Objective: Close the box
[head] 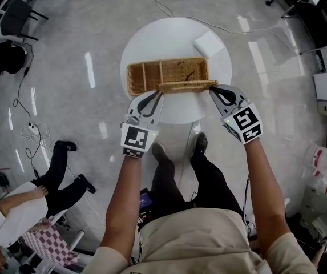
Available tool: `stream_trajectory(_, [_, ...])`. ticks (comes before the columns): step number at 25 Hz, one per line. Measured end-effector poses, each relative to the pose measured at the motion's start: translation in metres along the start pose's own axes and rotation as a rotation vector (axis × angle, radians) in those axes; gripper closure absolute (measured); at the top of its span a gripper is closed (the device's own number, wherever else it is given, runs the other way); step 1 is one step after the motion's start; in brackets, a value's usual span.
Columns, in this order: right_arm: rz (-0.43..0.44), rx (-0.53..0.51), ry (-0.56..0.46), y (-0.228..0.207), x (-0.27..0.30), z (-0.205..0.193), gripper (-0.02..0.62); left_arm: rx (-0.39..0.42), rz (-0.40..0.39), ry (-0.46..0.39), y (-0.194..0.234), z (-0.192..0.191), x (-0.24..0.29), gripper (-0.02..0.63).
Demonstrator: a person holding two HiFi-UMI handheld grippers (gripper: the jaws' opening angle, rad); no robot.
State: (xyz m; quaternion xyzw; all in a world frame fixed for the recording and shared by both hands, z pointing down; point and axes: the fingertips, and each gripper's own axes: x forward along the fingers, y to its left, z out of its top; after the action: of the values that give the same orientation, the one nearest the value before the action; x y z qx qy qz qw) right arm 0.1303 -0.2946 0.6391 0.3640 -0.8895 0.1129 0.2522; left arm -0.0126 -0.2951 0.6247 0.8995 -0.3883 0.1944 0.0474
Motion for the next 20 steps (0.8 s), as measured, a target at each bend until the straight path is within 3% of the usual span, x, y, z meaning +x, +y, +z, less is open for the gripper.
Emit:
stream_trajectory(11, [-0.005,0.005,0.08,-0.021,0.016,0.0,0.601,0.055,0.014,-0.054,0.011,0.054,-0.015,0.572])
stream_trajectory(20, [-0.014,-0.018,0.057,-0.016,-0.003,0.03,0.601,0.108,0.029,-0.097,0.006,0.105,-0.04,0.572])
